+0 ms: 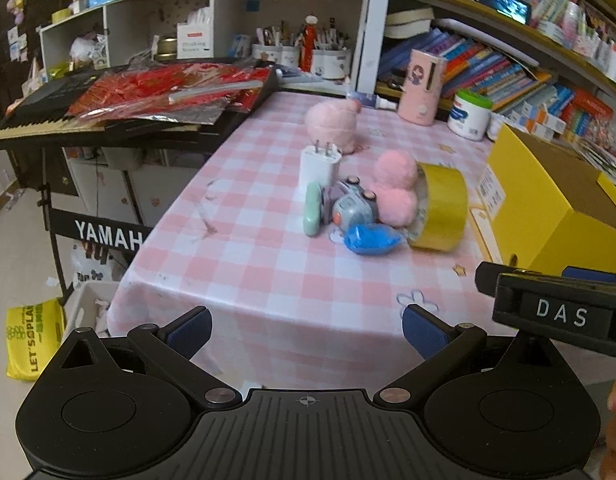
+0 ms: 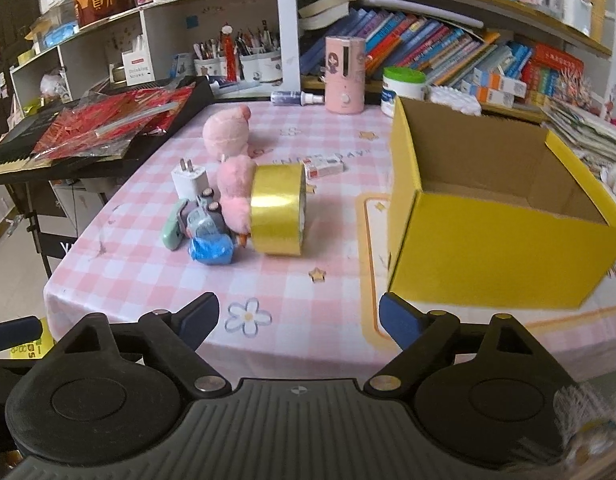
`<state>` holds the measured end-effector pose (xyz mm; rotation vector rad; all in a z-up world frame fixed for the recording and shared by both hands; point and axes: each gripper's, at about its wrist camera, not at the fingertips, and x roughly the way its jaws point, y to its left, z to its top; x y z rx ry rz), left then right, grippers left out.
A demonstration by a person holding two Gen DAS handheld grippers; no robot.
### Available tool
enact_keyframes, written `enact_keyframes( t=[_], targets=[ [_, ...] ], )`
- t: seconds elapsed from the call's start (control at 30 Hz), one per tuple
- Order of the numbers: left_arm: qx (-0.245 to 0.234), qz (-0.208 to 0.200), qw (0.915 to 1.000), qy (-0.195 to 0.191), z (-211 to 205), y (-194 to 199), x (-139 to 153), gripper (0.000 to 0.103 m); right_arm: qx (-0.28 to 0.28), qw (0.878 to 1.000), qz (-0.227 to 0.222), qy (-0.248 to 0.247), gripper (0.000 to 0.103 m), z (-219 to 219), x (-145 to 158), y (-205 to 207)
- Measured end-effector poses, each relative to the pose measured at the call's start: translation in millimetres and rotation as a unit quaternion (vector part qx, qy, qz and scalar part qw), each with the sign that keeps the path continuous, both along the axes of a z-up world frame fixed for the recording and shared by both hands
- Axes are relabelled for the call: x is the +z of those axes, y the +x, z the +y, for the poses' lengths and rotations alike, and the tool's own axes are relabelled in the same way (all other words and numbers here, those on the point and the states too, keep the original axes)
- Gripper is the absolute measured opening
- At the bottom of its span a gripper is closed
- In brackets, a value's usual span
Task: Organize objects
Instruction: 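Grasp the gold tape roll with the right tool while the left tool approaches the blue pouch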
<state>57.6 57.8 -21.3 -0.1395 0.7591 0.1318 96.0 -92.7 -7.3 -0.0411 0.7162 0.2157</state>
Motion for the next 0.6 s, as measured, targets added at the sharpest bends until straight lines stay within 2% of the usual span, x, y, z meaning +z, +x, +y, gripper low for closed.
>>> enact_keyframes(
  t=[0.3, 0.47, 0.6],
  targets=[
    [0.007, -0.001, 0.9999, 0.007, 2.6, 25.5, -3.9, 0.102, 0.032, 0.999, -0.038, -0.005, 0.08, 11.3, 5.7, 30.7],
    [0.007, -0.004, 0.9999, 0.014, 3.0, 37.8, -3.9, 0.102, 0.056, 0.998, -0.04, -0.013, 0.078, 23.2, 4.5, 51.6],
    [0.004, -0.003, 0.9999, 0.013, 5.2, 48.6, -4.1, 0.102, 0.054, 0.998, -0.026, -0.027, 0.07, 31.9, -2.0, 73.4]
  ],
)
